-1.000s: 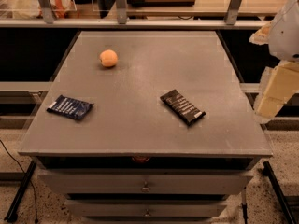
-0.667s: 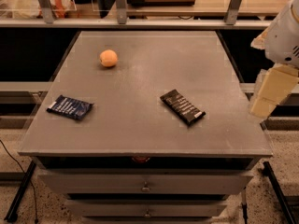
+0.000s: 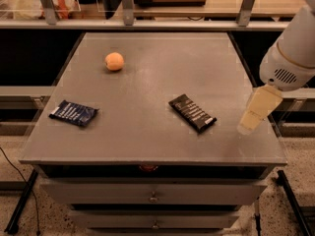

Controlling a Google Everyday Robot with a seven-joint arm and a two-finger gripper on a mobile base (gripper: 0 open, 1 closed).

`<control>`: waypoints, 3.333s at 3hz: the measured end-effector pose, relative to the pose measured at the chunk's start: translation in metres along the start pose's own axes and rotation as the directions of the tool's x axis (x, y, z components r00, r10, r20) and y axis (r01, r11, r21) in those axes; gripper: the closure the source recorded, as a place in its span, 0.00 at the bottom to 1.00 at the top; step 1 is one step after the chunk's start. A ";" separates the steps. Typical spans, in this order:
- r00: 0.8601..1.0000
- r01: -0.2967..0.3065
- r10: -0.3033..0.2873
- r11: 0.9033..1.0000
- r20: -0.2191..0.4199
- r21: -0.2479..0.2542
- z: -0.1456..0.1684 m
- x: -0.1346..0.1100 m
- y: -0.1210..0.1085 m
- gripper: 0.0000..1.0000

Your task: Move rxbar chocolate near rxbar blueberry

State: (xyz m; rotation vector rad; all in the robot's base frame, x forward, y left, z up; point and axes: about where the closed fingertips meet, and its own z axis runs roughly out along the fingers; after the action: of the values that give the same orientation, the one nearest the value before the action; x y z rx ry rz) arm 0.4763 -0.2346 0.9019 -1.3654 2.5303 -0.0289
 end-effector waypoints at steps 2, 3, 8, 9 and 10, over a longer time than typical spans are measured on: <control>0.996 -0.086 0.086 0.996 -0.038 -0.004 0.034 -0.008 -0.001 0.00; 0.995 -0.097 0.097 0.995 -0.030 -0.001 0.032 -0.007 0.000 0.00; 0.999 -0.027 0.031 0.993 0.035 -0.111 0.098 -0.085 0.034 0.18; 0.999 -0.030 0.032 0.996 0.028 -0.084 0.103 -0.092 0.035 0.41; 0.999 -0.030 0.032 0.996 0.028 -0.084 0.096 -0.093 0.034 0.65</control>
Offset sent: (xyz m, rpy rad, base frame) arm 0.0113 0.0080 -0.0260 -0.0065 0.0281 -0.0601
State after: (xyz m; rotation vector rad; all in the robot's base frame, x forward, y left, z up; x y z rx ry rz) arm 0.5200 -0.1282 0.8250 -1.3462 2.5541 0.1036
